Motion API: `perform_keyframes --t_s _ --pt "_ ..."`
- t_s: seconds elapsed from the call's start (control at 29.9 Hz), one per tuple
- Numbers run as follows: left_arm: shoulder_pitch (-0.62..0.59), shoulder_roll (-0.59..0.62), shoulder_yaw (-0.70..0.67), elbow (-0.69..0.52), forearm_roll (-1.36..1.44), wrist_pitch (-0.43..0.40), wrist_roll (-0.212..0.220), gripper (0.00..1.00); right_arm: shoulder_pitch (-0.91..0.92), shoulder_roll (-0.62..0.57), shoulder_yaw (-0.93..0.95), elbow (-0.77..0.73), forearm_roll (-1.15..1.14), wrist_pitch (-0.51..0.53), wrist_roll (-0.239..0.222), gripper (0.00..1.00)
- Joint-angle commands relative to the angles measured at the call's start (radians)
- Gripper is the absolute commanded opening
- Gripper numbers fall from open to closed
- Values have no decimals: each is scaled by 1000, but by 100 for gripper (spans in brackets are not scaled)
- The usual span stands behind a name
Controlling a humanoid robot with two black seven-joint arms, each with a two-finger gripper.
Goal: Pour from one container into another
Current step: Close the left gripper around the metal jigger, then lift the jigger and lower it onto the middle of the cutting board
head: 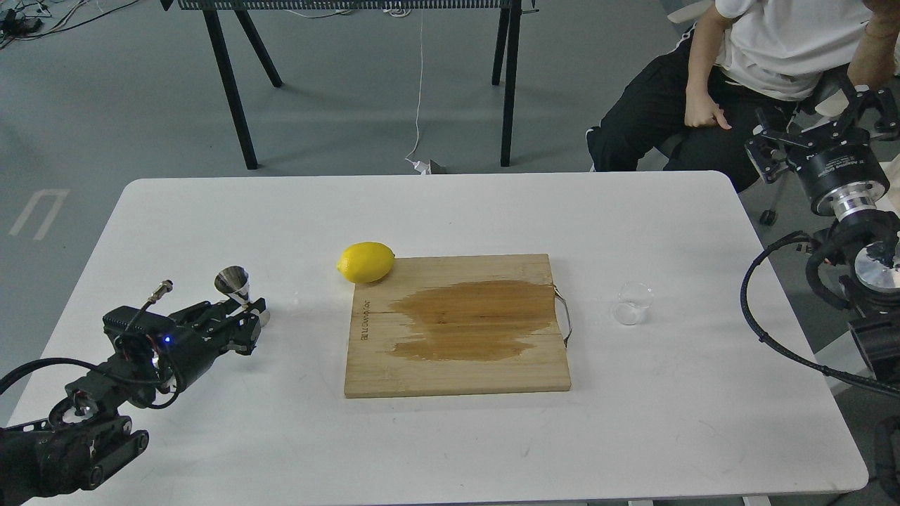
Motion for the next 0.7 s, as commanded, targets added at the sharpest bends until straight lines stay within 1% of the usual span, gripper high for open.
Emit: perform_keyframes --t_s 0.0,0.13,0.23,0.3,0.5,0.67 --pt "1 3 2 0 0 0 0 24 0 0 0 0 0 0 0 100" --pt "2 7 2 0 0 0 0 19 0 0 -1 0 0 0 0 100" --pt "2 15 2 0 2 0 -1 9 0 0 -3 -2 0 0 0 100" --pt "2 20 2 0 0 0 -1 6 0 0 -3 -2 0 0 0 100" --pt "-10 38 -12 -2 -3 0 0 4 0 -2 -1 -2 0 0 0 100" --pt "-82 75 -12 -17 -6 0 -1 4 0 -17 0 1 0 0 0 100"
